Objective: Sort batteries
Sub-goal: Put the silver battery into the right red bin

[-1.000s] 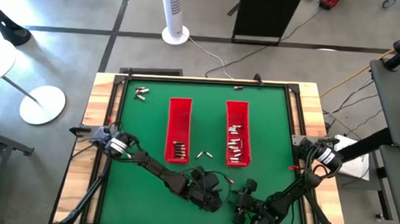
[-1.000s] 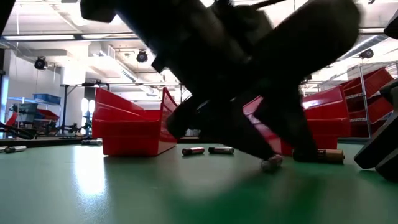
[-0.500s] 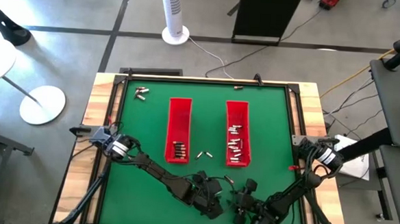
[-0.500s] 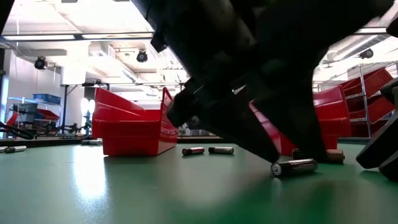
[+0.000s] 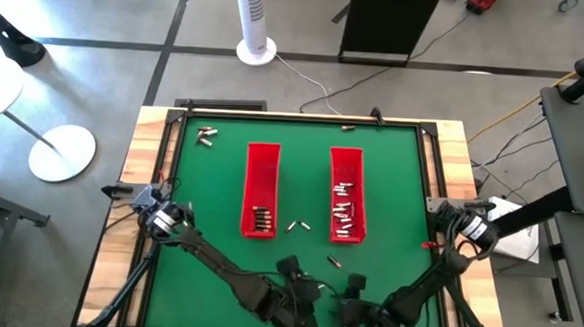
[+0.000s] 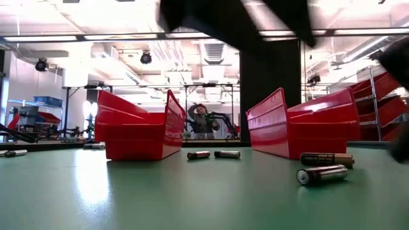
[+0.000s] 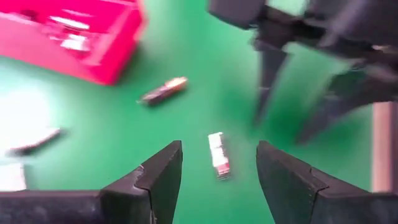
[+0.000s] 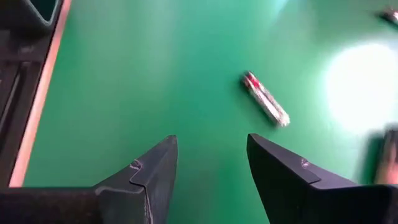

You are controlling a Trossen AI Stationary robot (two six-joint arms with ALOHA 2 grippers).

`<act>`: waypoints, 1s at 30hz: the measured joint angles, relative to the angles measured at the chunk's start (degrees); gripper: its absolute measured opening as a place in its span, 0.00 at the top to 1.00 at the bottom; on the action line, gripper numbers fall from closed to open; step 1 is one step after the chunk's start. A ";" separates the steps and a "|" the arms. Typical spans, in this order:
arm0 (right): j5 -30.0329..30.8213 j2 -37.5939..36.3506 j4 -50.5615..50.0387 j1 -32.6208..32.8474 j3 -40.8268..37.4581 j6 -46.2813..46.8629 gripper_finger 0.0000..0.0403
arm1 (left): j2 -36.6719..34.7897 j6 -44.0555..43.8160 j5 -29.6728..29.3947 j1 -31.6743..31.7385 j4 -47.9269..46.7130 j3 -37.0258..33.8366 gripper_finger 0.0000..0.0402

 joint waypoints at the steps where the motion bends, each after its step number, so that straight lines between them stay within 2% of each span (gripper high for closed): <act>1: -0.91 0.00 0.08 -0.99 0.70 -2.36 0.53 | -0.02 -0.02 -2.28 -0.52 -3.49 0.49 0.54; 4: -1.84 -0.11 0.49 -3.80 1.51 -9.28 0.53 | -0.02 -3.90 -8.39 -2.11 -16.42 1.34 0.54; 9: -3.79 -0.13 7.41 -7.03 0.41 -18.33 0.53 | -0.02 -19.81 -11.73 -5.24 -32.34 0.09 0.54; 12: -8.97 -0.20 12.08 -8.87 -1.59 -22.22 0.53 | -0.02 -21.29 -12.15 -7.30 -31.91 -0.61 0.54; 15: -13.09 -0.80 17.52 -10.78 -4.53 -24.74 0.53 | -0.02 -19.22 -12.08 -8.52 -28.08 -0.57 0.54; 20: -13.34 -2.55 20.89 -12.38 -6.86 -29.60 0.53 | -0.02 -12.88 -11.89 -8.77 -21.54 0.40 0.54; 26: -13.75 -6.00 21.53 -13.53 -7.55 -34.99 0.53 | -0.02 -12.03 -12.70 -8.41 -19.39 0.54 0.54; 30: -18.15 -5.91 21.04 -18.02 -9.26 -35.28 0.53 | -0.02 -12.10 -14.26 -7.77 -18.88 0.28 0.54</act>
